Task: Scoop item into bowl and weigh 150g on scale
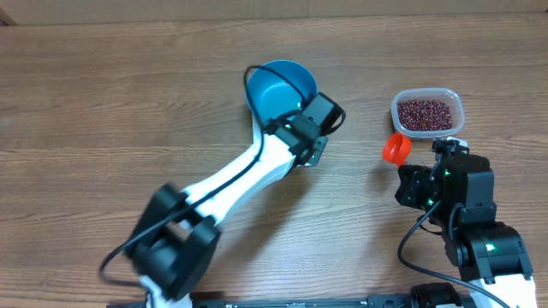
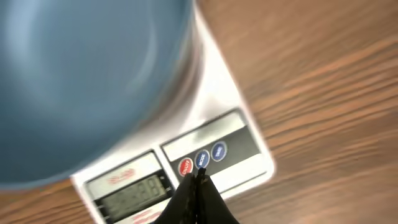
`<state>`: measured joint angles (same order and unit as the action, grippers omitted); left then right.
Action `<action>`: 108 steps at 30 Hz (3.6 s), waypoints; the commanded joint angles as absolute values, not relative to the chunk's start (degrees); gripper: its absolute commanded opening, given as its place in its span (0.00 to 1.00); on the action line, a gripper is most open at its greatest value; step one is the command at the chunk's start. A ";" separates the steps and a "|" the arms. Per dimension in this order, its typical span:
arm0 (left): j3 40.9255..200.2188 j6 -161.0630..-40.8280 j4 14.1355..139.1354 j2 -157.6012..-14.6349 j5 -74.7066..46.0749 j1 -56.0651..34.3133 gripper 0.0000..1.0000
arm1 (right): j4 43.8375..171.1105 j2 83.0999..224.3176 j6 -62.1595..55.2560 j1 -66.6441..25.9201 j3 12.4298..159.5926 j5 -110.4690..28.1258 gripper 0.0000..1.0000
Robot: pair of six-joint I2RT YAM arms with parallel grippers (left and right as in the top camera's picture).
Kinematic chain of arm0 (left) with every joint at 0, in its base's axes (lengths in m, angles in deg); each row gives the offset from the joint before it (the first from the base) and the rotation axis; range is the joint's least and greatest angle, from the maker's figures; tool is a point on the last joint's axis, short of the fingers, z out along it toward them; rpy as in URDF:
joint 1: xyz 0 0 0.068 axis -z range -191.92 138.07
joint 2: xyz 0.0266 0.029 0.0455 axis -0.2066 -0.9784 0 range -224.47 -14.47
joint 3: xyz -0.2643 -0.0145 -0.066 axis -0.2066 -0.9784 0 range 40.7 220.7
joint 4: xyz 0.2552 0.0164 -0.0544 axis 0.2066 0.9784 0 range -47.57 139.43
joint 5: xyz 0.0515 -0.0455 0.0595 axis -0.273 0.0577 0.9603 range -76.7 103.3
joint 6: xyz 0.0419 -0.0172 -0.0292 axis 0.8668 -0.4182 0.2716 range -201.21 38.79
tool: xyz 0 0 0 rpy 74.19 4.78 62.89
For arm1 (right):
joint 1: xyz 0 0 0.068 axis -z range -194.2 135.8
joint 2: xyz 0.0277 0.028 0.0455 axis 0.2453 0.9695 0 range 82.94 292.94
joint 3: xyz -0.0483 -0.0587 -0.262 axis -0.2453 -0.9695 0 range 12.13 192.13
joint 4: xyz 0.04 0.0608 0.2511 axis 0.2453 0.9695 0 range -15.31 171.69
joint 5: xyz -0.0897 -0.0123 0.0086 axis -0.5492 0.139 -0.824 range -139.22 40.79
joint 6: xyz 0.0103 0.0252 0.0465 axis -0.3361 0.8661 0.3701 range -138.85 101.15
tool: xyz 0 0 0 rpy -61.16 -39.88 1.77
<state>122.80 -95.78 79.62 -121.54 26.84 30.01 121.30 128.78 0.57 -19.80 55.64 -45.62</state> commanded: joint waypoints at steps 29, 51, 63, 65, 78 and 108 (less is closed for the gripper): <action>123.04 -86.55 108.43 -85.15 21.46 22.38 0.25 | 121.58 128.21 0.13 -19.48 57.65 -46.14 0.04; 123.04 -85.88 102.68 -88.40 21.18 22.12 1.00 | 123.27 128.21 -1.18 -19.48 57.65 -45.97 0.04; 123.04 -85.90 102.63 -88.40 21.16 22.12 0.99 | 122.78 128.21 -1.38 -19.48 57.65 -44.70 0.04; 123.04 -85.90 102.63 -88.40 21.16 22.12 1.00 | 122.72 128.21 -1.38 -19.48 57.65 -44.68 0.04; 123.04 -85.90 102.63 -88.40 21.16 22.12 1.00 | 124.21 128.98 -8.57 -19.48 63.97 -44.11 0.04; 123.04 -85.90 102.63 -88.42 21.16 22.12 1.00 | 132.23 173.57 -27.25 -14.10 97.74 -73.62 0.04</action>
